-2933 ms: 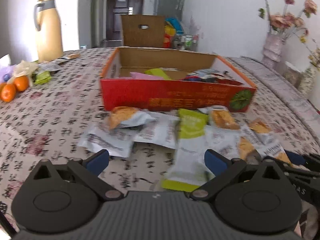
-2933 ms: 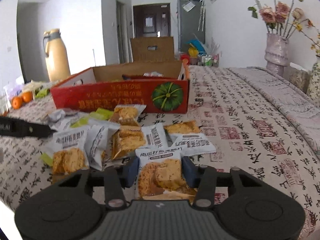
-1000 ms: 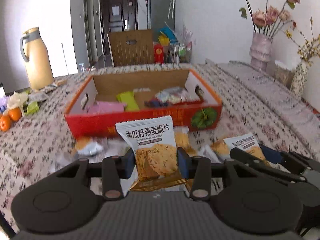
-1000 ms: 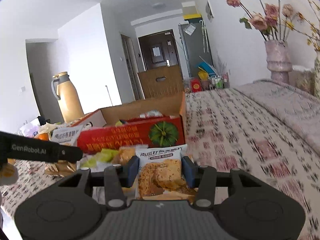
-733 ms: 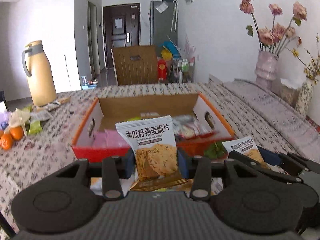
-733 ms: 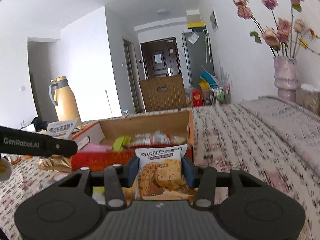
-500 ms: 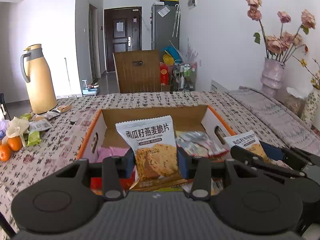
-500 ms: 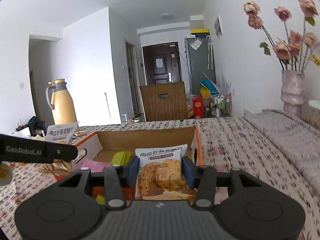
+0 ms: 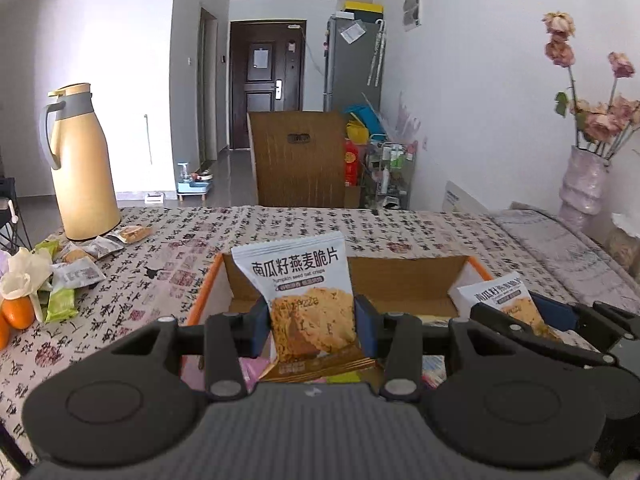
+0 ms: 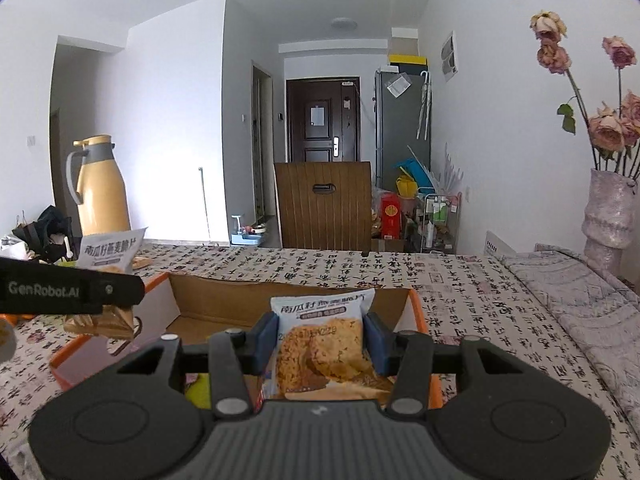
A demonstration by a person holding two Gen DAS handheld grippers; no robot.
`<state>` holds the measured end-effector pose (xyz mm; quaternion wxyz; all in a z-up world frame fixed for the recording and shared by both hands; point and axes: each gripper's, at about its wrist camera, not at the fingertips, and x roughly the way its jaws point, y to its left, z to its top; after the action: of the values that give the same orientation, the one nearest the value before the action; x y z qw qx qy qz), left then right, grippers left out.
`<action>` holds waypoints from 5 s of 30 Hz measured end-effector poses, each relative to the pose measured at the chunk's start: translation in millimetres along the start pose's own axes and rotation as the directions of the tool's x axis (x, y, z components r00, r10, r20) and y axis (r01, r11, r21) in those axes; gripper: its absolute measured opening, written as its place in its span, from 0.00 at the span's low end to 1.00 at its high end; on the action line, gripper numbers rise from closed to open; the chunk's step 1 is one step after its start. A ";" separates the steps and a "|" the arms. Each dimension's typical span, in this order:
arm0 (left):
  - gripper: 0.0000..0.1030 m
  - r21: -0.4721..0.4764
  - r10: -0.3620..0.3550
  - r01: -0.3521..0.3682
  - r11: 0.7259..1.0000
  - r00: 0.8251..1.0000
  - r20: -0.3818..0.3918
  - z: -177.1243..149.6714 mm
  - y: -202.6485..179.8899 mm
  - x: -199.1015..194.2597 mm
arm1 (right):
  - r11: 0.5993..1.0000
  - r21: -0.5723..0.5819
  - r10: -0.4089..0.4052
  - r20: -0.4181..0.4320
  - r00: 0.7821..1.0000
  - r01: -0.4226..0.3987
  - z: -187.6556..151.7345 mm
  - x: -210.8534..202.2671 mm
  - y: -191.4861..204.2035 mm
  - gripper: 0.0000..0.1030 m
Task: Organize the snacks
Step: 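Carry both oat-crisp packets into the box and open both tools, then withdraw both tools from the box back over the snack pile, then grasp a white oat-crisp packet with the right tool, then grasp an oat-crisp packet with the left tool while the right tool holds its packet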
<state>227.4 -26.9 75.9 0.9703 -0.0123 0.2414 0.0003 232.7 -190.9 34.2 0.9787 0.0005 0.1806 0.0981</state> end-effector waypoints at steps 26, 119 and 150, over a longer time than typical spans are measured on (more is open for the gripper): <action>1.00 -0.107 0.047 -0.046 0.993 0.999 0.004 -21.5 30.5 44.7 | 0.995 0.104 0.001 -0.016 1.000 0.000 -14.8 26.4 -16.0 1.00; 1.00 -0.052 0.044 -0.046 0.998 0.998 -0.039 -123.4 66.6 -48.6 | 0.989 0.031 -0.133 -0.283 0.950 0.147 -107.4 -72.2 -47.9 0.95; 1.00 -0.057 0.044 -0.058 0.997 0.975 -0.218 -92.5 64.4 -28.4 | 0.980 0.103 -0.152 -0.171 0.973 0.171 -114.6 -82.1 -54.7 0.38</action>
<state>158.6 35.4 5.9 0.9370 -0.0368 0.3459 0.0314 127.5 -264.3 -45.9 0.9637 0.0352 0.2647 0.0071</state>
